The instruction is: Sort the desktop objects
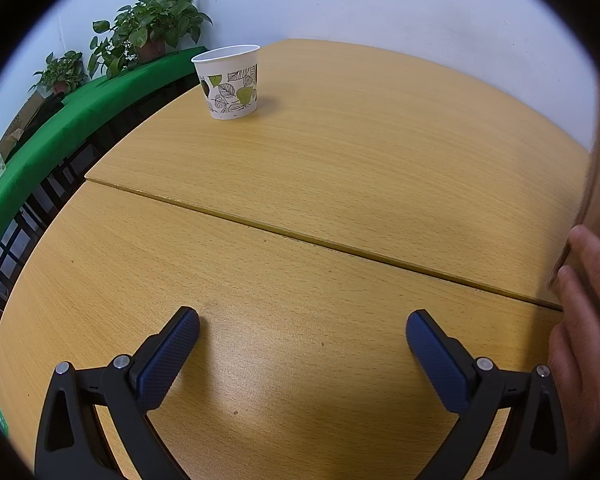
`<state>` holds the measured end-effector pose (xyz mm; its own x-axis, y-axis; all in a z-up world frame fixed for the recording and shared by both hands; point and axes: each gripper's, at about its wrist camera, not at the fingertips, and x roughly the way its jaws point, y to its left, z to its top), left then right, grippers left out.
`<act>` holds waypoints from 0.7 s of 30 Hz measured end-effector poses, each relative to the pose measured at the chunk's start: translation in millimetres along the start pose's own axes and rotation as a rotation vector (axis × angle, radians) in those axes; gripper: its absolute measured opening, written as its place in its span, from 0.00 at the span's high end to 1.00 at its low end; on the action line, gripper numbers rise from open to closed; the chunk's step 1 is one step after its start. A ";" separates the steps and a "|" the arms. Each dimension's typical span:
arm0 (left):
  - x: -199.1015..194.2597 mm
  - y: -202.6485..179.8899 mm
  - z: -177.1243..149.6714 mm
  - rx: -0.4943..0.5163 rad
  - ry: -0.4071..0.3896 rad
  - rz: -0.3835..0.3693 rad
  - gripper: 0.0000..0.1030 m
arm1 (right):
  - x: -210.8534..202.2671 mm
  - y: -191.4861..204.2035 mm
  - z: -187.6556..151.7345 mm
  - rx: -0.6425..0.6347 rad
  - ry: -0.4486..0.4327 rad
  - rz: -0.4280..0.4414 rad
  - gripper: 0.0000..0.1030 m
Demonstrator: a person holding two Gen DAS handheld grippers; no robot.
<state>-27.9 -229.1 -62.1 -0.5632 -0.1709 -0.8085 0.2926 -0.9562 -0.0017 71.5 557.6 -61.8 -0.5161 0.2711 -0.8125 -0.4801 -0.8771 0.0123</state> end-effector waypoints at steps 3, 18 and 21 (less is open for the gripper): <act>0.1 -0.1 0.1 0.000 0.000 0.000 0.00 | -0.6 0.0 -0.6 0.000 0.000 0.000 0.00; 0.2 0.0 0.0 0.000 -0.001 -0.001 0.00 | -0.2 0.7 0.6 0.001 0.000 0.000 0.00; 0.2 0.0 0.1 0.000 -0.001 -0.001 0.00 | -0.2 0.8 0.6 0.001 0.000 0.000 0.00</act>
<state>-28.2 -229.2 -62.2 -0.5638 -0.1704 -0.8082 0.2922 -0.9564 -0.0022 70.8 557.2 -61.4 -0.5158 0.2713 -0.8126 -0.4809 -0.8767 0.0126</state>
